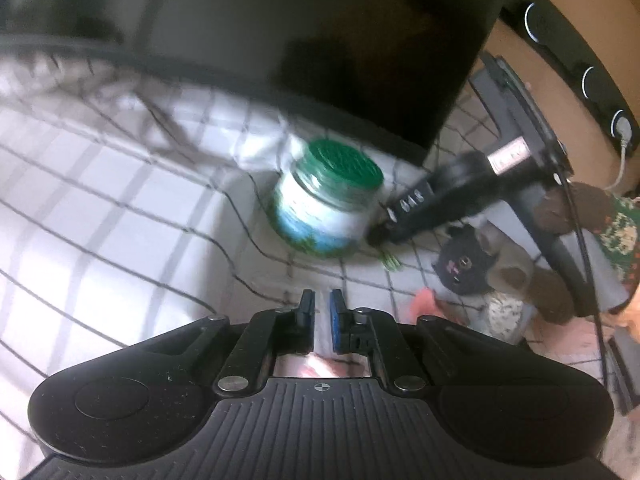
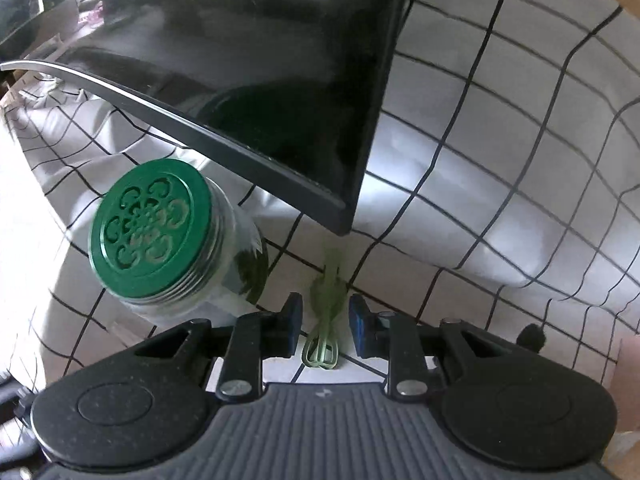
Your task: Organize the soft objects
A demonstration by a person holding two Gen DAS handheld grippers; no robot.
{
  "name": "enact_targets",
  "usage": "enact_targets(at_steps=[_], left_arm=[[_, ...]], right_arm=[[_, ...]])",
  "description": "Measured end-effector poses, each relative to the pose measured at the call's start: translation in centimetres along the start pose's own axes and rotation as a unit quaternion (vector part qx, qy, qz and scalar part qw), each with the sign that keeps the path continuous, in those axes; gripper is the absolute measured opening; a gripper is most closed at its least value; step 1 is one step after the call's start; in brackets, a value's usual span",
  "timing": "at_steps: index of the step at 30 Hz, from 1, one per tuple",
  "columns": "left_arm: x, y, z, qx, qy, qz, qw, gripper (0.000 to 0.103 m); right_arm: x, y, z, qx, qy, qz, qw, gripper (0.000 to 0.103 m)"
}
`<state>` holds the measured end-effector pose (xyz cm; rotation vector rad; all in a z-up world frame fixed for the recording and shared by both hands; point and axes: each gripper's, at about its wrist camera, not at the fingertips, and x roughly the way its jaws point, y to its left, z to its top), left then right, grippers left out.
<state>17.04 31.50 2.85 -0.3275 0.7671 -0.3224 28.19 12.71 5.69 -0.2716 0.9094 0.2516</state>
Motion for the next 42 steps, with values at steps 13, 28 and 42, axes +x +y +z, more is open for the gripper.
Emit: enact_targets(at_steps=[13, 28, 42], left_arm=[[4.2, -4.0, 0.6, 0.077, 0.042, 0.089, 0.9922, 0.014], [6.7, -6.9, 0.7, 0.127, 0.065, 0.169, 0.9753, 0.017], [3.8, -7.2, -0.2, 0.15, 0.037, 0.136, 0.9786, 0.015]], right_arm=[[-0.2, -0.2, -1.2, -0.009, -0.004, 0.016, 1.0, 0.009], [-0.6, 0.6, -1.9, -0.07, -0.042, 0.008, 0.997, 0.01], [-6.2, -1.5, -3.0, -0.054, -0.063, 0.063, 0.995, 0.0]])
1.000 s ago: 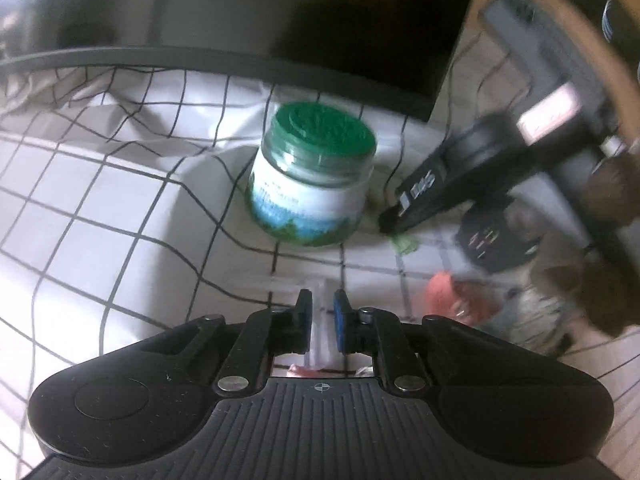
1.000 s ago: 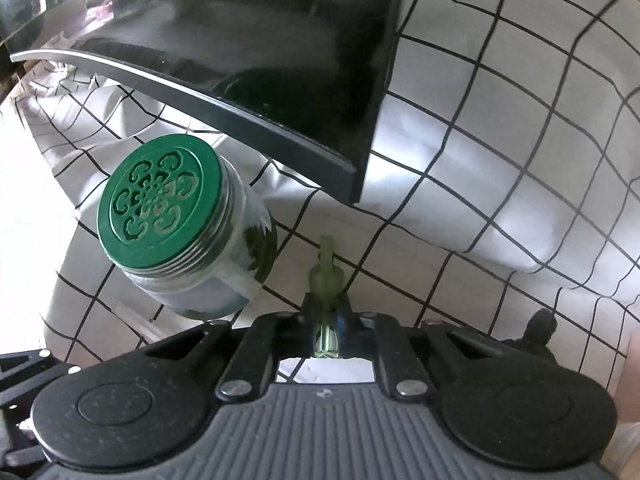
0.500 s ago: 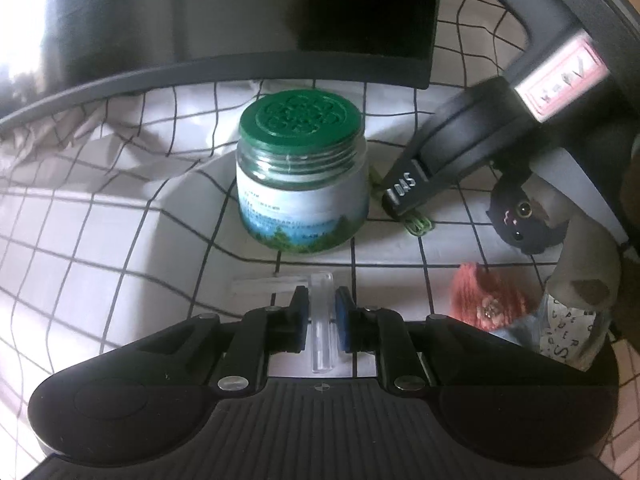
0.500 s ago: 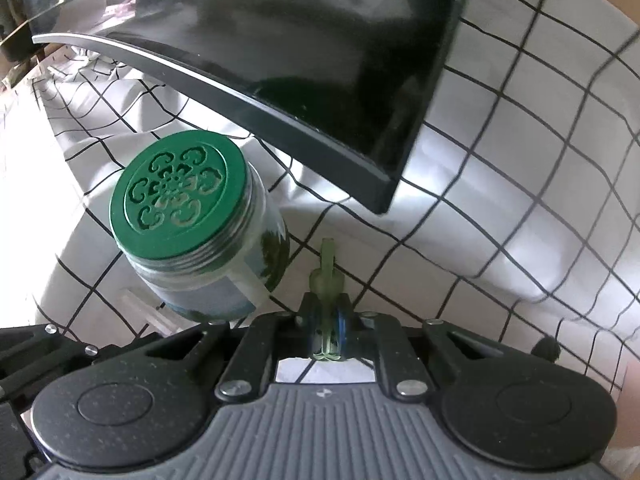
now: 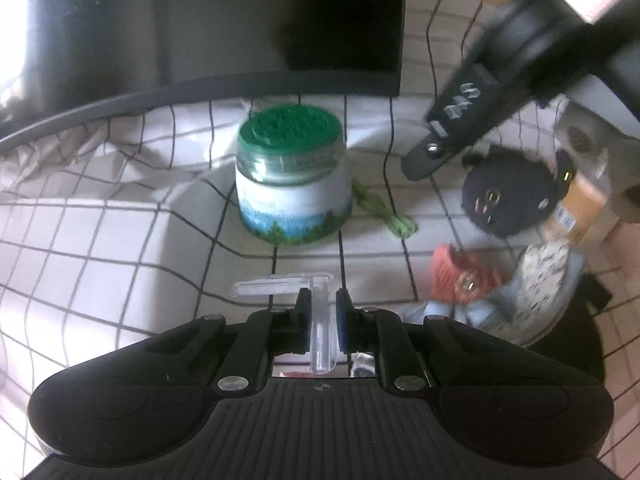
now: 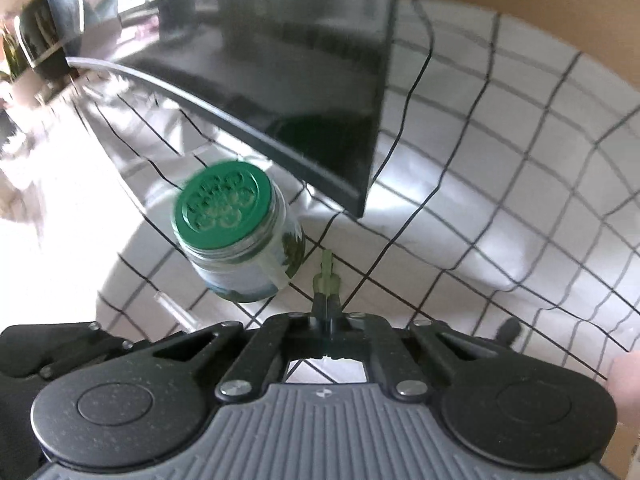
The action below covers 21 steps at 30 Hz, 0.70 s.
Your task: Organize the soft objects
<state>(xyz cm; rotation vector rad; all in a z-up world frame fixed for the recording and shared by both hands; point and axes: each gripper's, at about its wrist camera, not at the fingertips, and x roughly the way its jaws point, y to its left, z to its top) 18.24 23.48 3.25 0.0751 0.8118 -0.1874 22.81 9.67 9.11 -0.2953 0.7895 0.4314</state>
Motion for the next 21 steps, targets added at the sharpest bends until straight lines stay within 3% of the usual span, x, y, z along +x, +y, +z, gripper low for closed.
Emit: enact_targets(at_steps=[10, 21], left_arm=[[-5.0, -0.6, 3.1, -0.013, -0.072, -0.02, 0.9972, 0.015], [-8.0, -3.6, 7.9, 0.02, -0.135, -0.037, 0.9899, 0.015]], right_arm=[[-7.3, -2.1, -0.9, 0.028, -0.041, 0.023, 0.999, 0.0], [-16.2, -5.4, -1.9, 0.071, -0.118, 0.043, 0.99, 0.0]])
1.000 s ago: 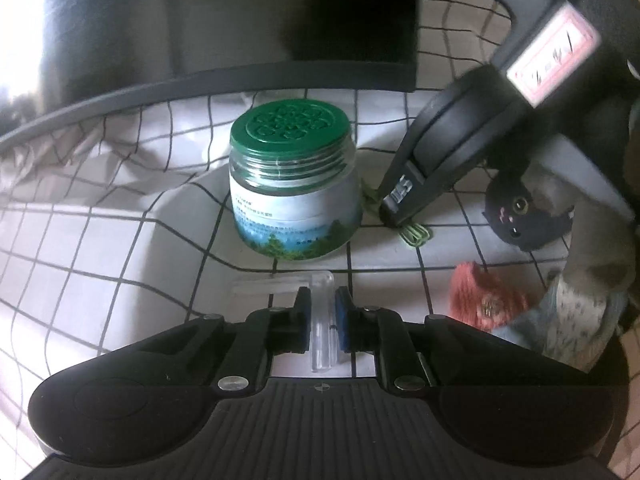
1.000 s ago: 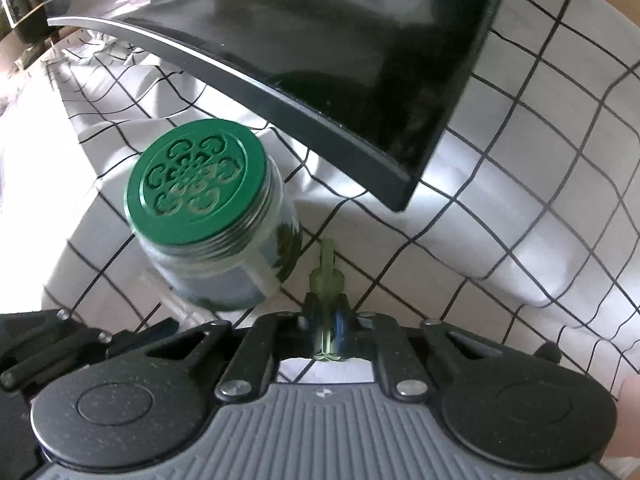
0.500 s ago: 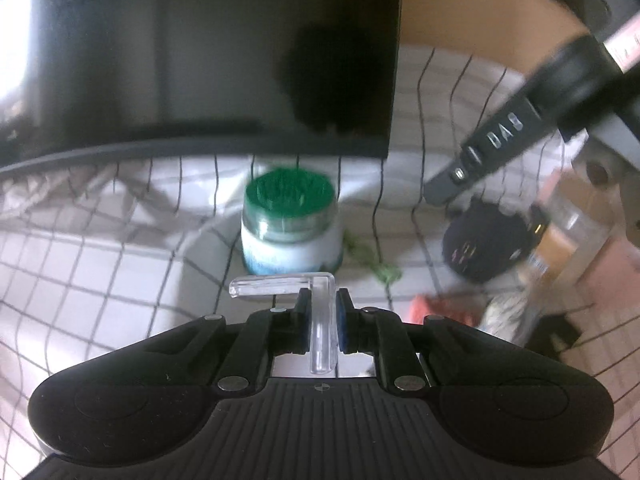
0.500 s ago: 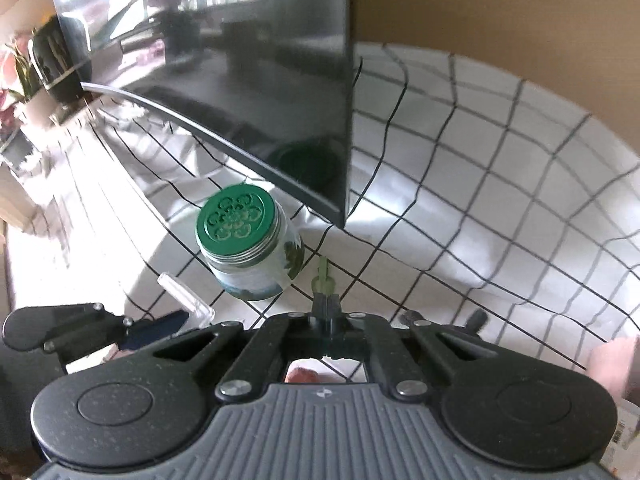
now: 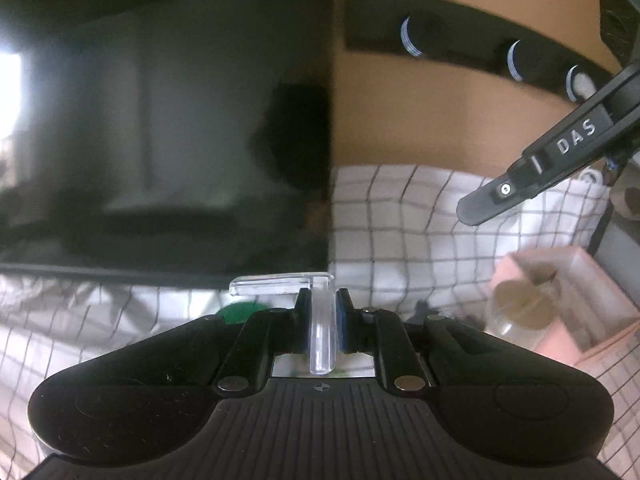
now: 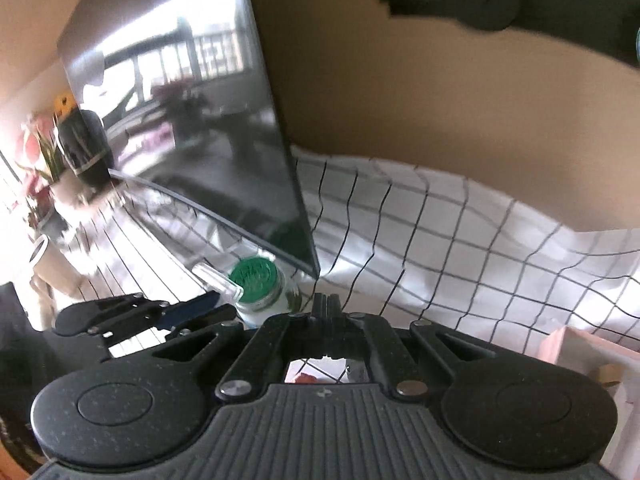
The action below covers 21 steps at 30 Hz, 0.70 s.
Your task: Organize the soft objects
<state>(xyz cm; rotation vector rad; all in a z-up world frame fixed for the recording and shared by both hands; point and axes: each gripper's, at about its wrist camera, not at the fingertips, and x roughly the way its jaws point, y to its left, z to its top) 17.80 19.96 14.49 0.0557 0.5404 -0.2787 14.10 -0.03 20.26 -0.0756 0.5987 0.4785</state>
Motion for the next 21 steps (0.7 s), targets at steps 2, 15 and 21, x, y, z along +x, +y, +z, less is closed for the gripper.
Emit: enact_targets(at_steps=[2, 15, 21], left_arm=[[-0.2, -0.9, 0.4, 0.004, -0.008, -0.012, 0.9999, 0.015], [-0.5, 2.9, -3.3, -0.078, 0.024, 0.008, 0.9966, 0.015], [-0.9, 7.5, -6.0, -0.119, 0.045, 0.026, 0.9915, 0.015]], right_arm=[[-1.5, -0.8, 0.0, 0.012, -0.01, 0.008, 1.0, 0.0], [3.8, 0.6, -2.1, -0.025, 0.023, 0.001, 0.999, 0.006], [14.3, 2.7, -2.6, -0.023, 0.099, 0.006, 0.995, 0.02]])
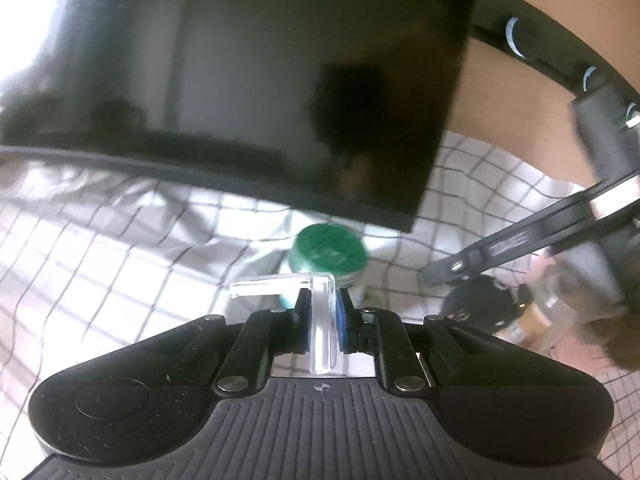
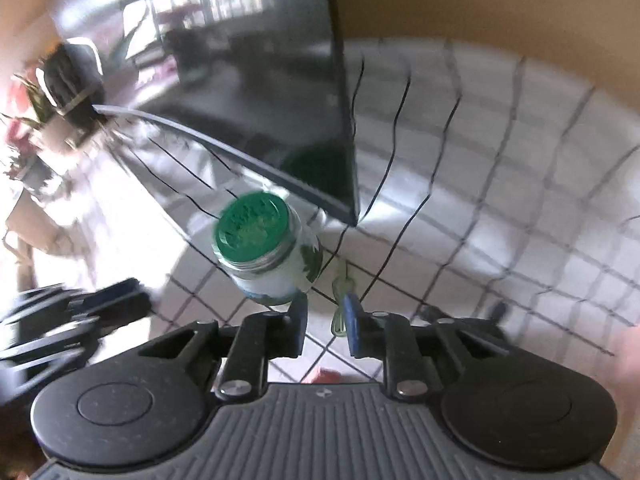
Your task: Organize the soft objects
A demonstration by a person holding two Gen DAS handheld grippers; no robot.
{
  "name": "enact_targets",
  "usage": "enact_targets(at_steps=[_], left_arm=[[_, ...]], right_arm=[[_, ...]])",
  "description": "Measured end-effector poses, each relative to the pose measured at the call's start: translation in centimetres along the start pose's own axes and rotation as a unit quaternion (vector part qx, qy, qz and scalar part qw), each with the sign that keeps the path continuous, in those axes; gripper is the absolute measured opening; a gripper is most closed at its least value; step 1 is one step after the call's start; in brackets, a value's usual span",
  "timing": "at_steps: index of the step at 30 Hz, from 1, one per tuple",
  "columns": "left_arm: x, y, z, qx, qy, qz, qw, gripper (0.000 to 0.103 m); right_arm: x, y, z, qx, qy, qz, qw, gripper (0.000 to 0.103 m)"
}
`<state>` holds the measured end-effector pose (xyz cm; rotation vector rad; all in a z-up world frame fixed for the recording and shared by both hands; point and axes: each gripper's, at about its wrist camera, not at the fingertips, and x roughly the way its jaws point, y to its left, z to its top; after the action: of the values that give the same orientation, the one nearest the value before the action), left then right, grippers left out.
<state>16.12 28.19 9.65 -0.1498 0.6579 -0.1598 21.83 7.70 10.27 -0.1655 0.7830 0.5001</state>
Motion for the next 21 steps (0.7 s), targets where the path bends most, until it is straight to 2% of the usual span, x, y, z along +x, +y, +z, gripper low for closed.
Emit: enact_targets(at_steps=[3, 5, 6, 7, 13, 15, 17, 19, 20, 21], left_arm=[[-0.5, 1.3, -0.6, -0.005, -0.003, -0.003, 1.0, 0.015], [-0.5, 1.9, -0.7, -0.009, -0.002, -0.006, 0.9999, 0.015], [-0.4, 2.2, -0.6, -0.012, 0.0, -0.008, 0.9999, 0.015], [-0.4, 2.3, -0.6, -0.013, 0.002, -0.01, 0.9999, 0.015], [-0.2, 2.6, -0.3, -0.01, 0.007, -0.015, 0.9998, 0.015], [0.0, 2.6, -0.4, -0.008, 0.009, -0.017, 0.9998, 0.015], [0.2, 2.3, -0.6, -0.007, 0.012, -0.019, 0.9997, 0.015], [0.4, 2.0, -0.8, -0.007, 0.015, -0.024, 0.9996, 0.015], [0.5, 1.9, -0.9, -0.007, 0.017, -0.026, 0.9995, 0.015], [0.6, 1.7, -1.0, -0.007, 0.018, -0.028, 0.9994, 0.015]], right_arm=[[4.0, 0.5, 0.1, -0.012, 0.029, -0.022, 0.999, 0.021], [5.6, 1.0, 0.0, -0.031, 0.042, -0.03, 0.998, 0.035], [6.2, 1.1, -0.1, -0.038, 0.046, -0.034, 0.998, 0.049], [6.8, 1.3, -0.2, -0.047, 0.049, -0.04, 0.997, 0.055], [8.2, 1.4, -0.6, -0.054, 0.052, -0.044, 0.996, 0.055], [8.2, 1.6, -0.7, -0.066, 0.05, -0.045, 0.996, 0.055], [8.2, 1.7, -0.8, -0.077, 0.051, -0.052, 0.994, 0.049], [8.2, 2.5, -1.2, -0.104, 0.054, -0.07, 0.991, 0.034], [8.1, 2.9, -1.5, -0.109, 0.058, -0.066, 0.99, 0.029], [8.3, 3.2, -1.6, -0.112, 0.062, -0.065, 0.99, 0.019]])
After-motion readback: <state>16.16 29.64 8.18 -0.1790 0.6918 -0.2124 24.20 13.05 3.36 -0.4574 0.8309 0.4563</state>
